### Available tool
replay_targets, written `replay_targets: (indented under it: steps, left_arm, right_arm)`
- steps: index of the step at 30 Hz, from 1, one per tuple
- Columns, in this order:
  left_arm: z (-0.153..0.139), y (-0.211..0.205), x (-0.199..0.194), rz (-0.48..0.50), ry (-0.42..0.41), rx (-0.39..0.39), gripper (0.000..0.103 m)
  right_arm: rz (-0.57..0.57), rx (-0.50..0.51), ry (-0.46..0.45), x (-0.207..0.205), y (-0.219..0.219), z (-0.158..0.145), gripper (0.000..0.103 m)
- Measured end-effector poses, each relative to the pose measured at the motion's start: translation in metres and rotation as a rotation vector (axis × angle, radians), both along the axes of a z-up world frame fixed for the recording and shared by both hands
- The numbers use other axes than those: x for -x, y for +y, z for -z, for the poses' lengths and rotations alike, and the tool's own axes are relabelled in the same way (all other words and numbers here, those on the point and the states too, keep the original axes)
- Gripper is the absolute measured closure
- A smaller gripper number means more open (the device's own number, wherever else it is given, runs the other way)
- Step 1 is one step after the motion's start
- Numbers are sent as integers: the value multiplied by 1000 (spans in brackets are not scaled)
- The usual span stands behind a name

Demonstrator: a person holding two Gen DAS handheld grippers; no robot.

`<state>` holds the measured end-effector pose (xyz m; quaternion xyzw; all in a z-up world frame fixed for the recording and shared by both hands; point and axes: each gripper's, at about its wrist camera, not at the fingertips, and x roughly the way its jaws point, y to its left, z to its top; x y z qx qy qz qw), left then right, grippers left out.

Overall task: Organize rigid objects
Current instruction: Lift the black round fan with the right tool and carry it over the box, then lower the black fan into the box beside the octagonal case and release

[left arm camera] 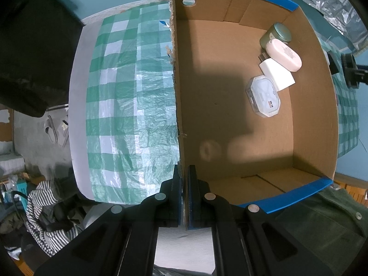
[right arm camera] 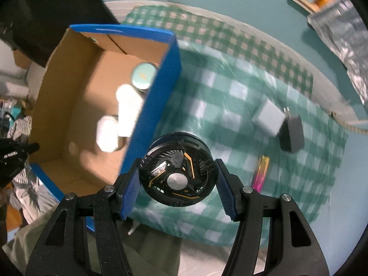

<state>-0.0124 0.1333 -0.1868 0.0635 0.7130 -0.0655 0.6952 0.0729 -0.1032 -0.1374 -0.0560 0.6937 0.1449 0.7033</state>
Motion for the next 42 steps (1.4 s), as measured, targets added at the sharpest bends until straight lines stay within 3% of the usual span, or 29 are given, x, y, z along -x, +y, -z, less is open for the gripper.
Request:
replay_targets:
  steps: [11, 20, 34, 42]
  left_arm:
    - [-2, 3, 1, -13, -4, 3, 99]
    - [-3, 3, 1, -15, -5, 5, 99]
    - [-3, 3, 1, -13, -7, 3, 99]
    - [-3, 2, 0, -11, -8, 2, 99]
  right_arm:
    - [-122, -9, -24, -19, 52, -7, 41]
    - [-179, -18, -4, -25, 87, 10, 41]
    - [-255, 15, 49, -16, 108, 49, 41]
    - [-268, 43, 39, -11, 115, 55, 41]
